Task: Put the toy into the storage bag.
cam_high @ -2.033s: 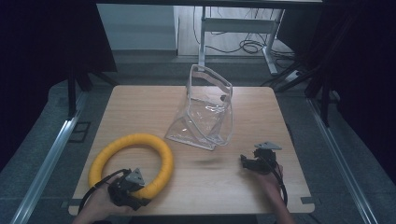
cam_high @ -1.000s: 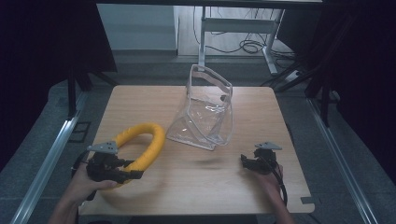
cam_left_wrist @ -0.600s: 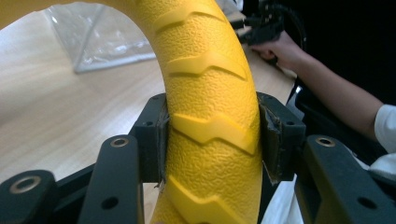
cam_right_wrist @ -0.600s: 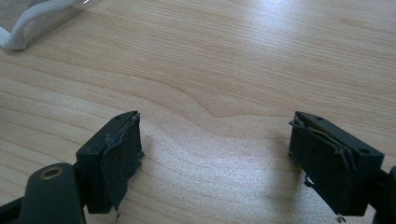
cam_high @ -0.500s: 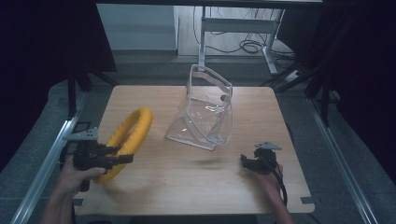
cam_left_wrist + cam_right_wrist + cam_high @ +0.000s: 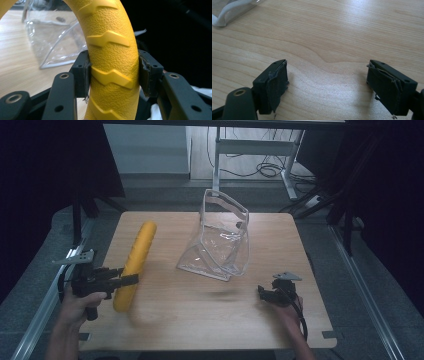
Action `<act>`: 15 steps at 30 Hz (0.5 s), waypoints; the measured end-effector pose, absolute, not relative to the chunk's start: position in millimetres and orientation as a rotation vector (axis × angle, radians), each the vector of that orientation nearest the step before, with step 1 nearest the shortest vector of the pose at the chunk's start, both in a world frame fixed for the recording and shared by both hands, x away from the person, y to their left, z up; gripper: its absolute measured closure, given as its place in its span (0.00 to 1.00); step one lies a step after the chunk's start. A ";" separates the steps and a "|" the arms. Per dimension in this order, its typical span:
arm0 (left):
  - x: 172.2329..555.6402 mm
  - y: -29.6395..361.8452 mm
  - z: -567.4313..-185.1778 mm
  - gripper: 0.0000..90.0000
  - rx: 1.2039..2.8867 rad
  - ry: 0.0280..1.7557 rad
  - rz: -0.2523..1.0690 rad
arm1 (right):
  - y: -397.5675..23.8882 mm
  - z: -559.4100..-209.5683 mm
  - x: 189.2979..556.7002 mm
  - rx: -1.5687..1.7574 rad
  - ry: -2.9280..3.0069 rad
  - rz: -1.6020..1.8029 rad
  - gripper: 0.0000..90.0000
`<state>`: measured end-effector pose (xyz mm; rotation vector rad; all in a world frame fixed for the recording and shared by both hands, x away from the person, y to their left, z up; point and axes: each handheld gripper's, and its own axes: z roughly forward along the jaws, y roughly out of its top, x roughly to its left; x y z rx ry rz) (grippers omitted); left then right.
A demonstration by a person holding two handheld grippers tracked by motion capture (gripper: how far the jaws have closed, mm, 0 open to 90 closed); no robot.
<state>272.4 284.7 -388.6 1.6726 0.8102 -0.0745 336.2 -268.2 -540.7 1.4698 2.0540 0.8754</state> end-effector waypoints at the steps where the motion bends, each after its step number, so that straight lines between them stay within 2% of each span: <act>1: 272.9 284.7 -388.4 0.56 1.658 0.803 -0.084 | -268.1 -540.7 336.2 1.472 2.053 0.876 0.19; 6: 274.1 283.5 -386.8 0.56 1.588 0.790 -0.120 | -268.2 -540.7 336.3 1.470 2.054 0.875 0.19; 15: 274.8 276.4 -383.7 0.56 1.570 0.786 -0.087 | -268.2 -540.6 336.2 1.471 2.054 0.876 0.19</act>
